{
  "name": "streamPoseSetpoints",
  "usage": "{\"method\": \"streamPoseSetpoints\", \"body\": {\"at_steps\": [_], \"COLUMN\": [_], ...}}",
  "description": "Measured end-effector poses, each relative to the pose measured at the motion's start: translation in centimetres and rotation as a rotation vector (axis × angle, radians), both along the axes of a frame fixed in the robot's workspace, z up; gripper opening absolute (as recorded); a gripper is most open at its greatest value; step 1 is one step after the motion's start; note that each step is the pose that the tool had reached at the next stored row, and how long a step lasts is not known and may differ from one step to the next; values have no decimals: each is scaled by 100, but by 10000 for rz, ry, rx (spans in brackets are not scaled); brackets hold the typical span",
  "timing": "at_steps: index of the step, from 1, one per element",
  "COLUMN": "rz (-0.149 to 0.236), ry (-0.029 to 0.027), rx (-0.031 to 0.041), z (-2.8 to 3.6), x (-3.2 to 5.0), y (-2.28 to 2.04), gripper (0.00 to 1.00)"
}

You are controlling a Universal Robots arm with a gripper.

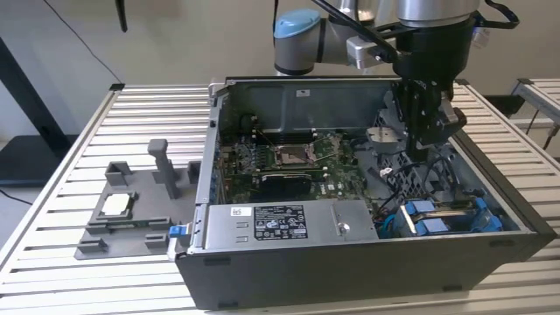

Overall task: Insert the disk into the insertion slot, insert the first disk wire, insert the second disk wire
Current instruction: 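Insert the second disk wire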

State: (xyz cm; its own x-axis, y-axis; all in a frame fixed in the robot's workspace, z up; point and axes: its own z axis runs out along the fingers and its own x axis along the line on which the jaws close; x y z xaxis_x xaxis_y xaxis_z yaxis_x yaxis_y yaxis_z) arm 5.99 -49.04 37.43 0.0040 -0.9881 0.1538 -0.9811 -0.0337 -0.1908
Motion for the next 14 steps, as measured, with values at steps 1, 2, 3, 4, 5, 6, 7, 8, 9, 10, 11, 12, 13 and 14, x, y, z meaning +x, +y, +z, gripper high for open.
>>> {"method": "streamPoseSetpoints", "body": {"at_steps": [1,2,3,4,5,6,7,8,9,10,11,12,13,14], "rz": [0,0,0,0,0,0,0,-1,0,0,0,0,0,0], "ry": [0,0,0,0,0,1,8,18,25,36,48,58,70,86], "rx": [0,-1,-1,-1,-2,-3,-3,2,11,21,32,42,51,56], "z": [0,0,0,0,0,0,0,-1,-2,-3,-3,-4,-5,-6], "x": [0,0,0,0,0,3,8,16,26,35,45,55,64,73], "y": [0,0,0,0,-2,-7,-21,-38,-53,-68,-84,-101,-117,-134], "gripper": [16,16,16,16,16,16,16,16,16,16,16,16,16,16]}}
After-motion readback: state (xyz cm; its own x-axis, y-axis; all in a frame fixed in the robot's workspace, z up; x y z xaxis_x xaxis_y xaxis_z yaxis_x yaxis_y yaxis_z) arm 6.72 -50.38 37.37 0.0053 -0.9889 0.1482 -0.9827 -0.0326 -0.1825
